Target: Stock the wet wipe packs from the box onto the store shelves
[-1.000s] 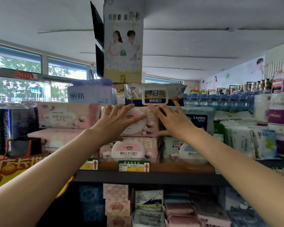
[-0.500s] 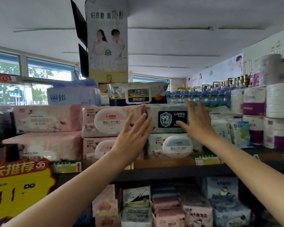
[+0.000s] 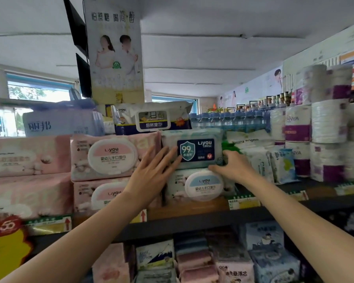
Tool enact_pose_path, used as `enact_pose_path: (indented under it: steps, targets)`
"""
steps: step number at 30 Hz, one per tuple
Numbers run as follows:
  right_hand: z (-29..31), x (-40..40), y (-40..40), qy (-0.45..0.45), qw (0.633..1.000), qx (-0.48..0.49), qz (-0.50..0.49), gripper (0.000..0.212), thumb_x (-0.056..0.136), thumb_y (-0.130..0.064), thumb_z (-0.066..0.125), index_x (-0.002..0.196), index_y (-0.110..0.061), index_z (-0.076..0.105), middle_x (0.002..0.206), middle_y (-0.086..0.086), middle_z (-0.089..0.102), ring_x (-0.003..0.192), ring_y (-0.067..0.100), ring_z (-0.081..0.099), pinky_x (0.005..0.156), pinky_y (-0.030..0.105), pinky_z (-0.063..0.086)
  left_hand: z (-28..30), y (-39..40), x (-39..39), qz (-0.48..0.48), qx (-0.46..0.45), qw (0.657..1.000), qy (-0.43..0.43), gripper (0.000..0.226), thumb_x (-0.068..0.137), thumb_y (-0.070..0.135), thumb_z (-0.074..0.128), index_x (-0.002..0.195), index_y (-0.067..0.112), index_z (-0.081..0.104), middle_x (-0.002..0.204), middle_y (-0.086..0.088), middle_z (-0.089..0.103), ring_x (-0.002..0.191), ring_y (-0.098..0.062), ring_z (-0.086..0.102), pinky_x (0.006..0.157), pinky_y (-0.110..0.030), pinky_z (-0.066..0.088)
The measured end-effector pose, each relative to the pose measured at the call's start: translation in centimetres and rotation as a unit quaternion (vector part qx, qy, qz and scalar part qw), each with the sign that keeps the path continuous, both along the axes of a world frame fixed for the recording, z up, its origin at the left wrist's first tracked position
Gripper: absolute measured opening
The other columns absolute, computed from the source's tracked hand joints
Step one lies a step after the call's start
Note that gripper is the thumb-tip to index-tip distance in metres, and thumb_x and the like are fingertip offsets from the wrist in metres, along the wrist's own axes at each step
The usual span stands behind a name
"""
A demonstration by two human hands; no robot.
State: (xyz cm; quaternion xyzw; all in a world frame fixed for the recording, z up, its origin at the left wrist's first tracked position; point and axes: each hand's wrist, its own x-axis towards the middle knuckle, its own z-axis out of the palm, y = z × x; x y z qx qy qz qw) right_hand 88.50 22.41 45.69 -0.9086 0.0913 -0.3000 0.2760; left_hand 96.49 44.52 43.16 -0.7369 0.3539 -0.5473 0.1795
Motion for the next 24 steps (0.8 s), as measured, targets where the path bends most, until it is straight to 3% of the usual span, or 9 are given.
enact_pose_path:
  steps: [3,5,8,10,14,19,22,24]
  targets:
    - [-0.3,0.0,-0.2,-0.006,1.0,0.017,0.009,0.053,0.081,-0.033,0.069,0.126,-0.013,0.051,0.127,0.004,0.058,0.114,0.02,0.054,0.08,0.021,0.038,-0.2,0.0,0.7,-0.022,0.008,1.0,0.006,0.087,0.063,0.014,0.078,0.139,0.013,0.035,0.142,-0.016,0.045,0.128,-0.031,0.047,0.112,-0.048,0.007]
    - [-0.2,0.0,0.2,0.006,1.0,0.022,0.012,0.064,0.083,-0.031,0.067,0.137,-0.015,0.037,0.135,0.005,0.048,0.123,0.022,0.047,0.089,0.024,0.036,-0.1,0.0,1.2,-0.03,0.009,0.999,-0.001,0.089,0.059,0.013,0.078,0.138,0.012,0.037,0.141,-0.016,0.046,0.127,-0.031,0.048,0.11,-0.049,0.015]
    - [0.7,0.3,1.6,0.05,0.997,-0.019,-0.049,0.097,0.082,-0.031,0.067,0.148,-0.017,-0.002,0.15,0.016,0.017,0.135,0.036,0.028,0.109,0.045,0.028,0.0,0.0,0.9,-0.042,0.001,0.999,0.016,0.087,0.057,0.016,0.079,0.136,0.014,0.043,0.139,-0.016,0.049,0.126,-0.03,0.049,0.107,-0.049,0.023]
    - [2.2,0.3,3.2,0.038,0.99,-0.084,-0.107,0.105,0.081,-0.032,0.068,0.148,-0.018,-0.012,0.153,0.017,0.006,0.137,0.042,0.017,0.11,0.054,0.023,0.3,0.1,0.3,-0.047,-0.002,0.999,0.026,0.081,0.058,0.025,0.077,0.133,0.017,0.049,0.138,-0.013,0.05,0.126,-0.028,0.048,0.108,-0.048,0.026]
    - [5.6,0.9,5.4,-0.053,0.978,-0.18,-0.087,0.091,0.085,-0.031,0.064,0.148,-0.023,0.0,0.154,0.011,0.003,0.14,0.039,0.009,0.111,0.055,0.019,3.5,0.7,-1.0,-0.102,-0.058,0.992,0.034,0.06,0.075,0.035,0.057,0.132,0.022,0.043,0.141,-0.009,0.044,0.129,-0.024,0.032,0.112,-0.046,0.022]
    - [9.6,4.1,6.0,-0.063,0.983,-0.173,0.027,0.083,0.082,-0.034,0.066,0.146,-0.024,0.014,0.149,0.011,0.012,0.137,0.038,0.015,0.111,0.049,0.021,11.0,2.6,0.0,-0.082,-0.185,0.975,0.094,0.061,0.083,0.022,0.062,0.139,0.02,0.039,0.145,-0.011,0.033,0.133,-0.031,0.032,0.111,-0.047,0.023]
    - [12.3,6.9,5.5,-0.037,0.985,-0.138,0.101,0.086,0.08,-0.033,0.07,0.146,-0.027,0.016,0.145,0.016,0.019,0.131,0.038,0.029,0.11,0.046,0.03,14.3,3.6,2.7,-0.012,-0.162,0.974,0.158,0.07,0.086,0.024,0.06,0.146,0.027,0.024,0.148,-0.01,0.023,0.134,-0.032,0.027,0.112,-0.048,0.026]
    - [13.7,8.9,5.4,-0.019,0.978,-0.187,0.094,0.091,0.078,-0.03,0.071,0.147,-0.031,0.012,0.148,0.015,0.013,0.132,0.04,0.028,0.109,0.048,0.032,15.7,3.6,4.9,0.056,-0.102,0.977,0.176,0.08,0.085,0.028,0.062,0.148,0.032,0.012,0.15,-0.01,0.017,0.135,-0.034,0.026,0.111,-0.051,0.029]
